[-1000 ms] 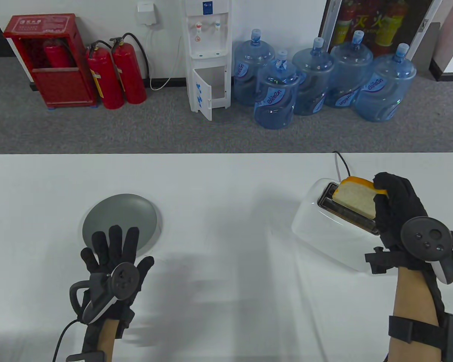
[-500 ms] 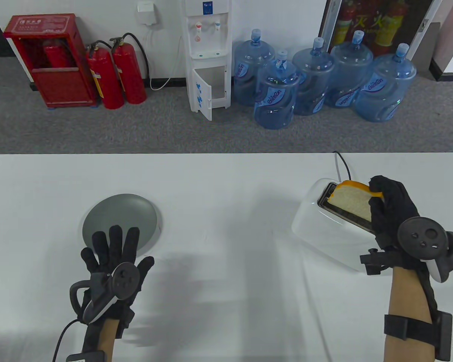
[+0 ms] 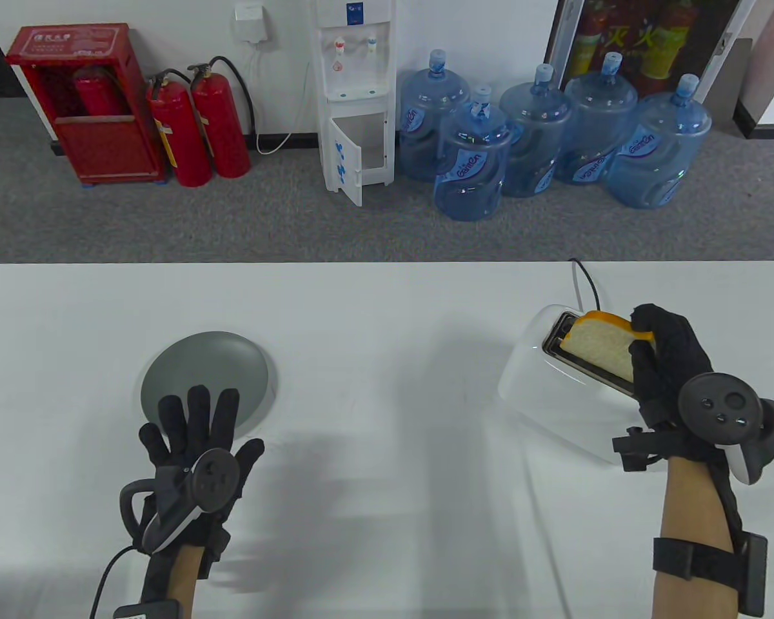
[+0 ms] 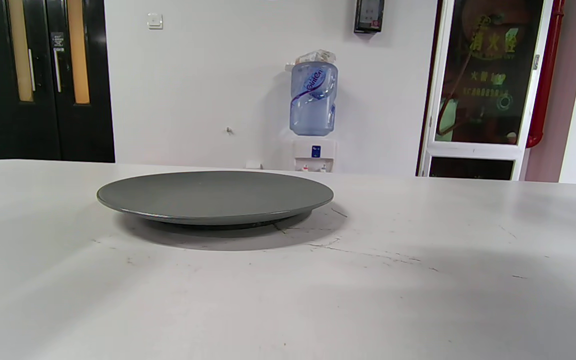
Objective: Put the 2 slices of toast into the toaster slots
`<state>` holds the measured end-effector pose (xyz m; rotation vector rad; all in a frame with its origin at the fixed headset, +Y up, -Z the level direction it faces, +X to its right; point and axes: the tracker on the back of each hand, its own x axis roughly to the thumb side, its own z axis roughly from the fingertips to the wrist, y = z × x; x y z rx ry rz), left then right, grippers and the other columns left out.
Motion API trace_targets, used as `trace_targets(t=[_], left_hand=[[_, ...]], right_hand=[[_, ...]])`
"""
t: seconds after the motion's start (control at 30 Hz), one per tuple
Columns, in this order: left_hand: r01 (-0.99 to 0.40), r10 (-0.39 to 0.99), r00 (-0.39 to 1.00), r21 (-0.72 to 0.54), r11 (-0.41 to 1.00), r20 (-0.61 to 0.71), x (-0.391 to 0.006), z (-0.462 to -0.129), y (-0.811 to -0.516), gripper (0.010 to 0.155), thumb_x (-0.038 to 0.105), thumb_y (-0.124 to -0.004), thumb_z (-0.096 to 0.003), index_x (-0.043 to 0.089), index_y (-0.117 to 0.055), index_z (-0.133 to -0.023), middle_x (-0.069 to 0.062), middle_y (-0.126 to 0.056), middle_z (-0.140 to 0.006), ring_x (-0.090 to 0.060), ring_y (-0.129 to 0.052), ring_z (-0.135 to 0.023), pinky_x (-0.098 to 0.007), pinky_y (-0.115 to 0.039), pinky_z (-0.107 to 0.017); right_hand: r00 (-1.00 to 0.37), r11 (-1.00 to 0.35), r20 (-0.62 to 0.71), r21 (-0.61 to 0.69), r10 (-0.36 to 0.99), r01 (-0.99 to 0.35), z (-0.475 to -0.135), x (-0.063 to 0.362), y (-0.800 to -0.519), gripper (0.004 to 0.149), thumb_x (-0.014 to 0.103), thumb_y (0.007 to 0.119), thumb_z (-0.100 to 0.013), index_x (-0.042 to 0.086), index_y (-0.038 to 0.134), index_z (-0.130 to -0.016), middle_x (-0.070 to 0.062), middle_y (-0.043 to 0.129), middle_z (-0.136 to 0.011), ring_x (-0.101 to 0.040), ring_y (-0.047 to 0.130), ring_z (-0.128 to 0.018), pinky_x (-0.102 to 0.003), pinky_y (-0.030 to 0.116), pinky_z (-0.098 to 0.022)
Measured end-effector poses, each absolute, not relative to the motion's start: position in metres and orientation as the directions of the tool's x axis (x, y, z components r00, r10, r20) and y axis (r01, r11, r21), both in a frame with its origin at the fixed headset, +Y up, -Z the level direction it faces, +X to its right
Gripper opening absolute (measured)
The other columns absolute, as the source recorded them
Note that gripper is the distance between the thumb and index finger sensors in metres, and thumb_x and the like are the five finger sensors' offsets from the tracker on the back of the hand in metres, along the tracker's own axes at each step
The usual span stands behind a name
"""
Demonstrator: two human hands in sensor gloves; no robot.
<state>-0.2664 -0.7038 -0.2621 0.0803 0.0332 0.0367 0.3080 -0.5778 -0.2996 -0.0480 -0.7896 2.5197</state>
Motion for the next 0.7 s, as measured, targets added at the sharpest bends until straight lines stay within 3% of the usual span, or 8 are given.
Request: trace_targets(t=[0.7], left_hand=[[-0.035,0.037,0.999,0.071,0.997,-0.034,-0.266,-0.262,-0.704,0.077,0.071,-0.036,-0.0524,0.039,-0.02,-0.12,-0.008,-0.018,-0.129,-0.047,-0.012,-0.115,-0.065,-0.02,-0.078]], right_hand=[[-0.899,-0.752,0.085,-0.517,0.429,-0.408,-0.304,0.305,-0.589,0.051,0.023,0.077,-0.064,0.04,0.056,-0.107,-0.003,0.075,-0.109,-0.029,0.094,-0.093,-0.059,0.075,-0.074]])
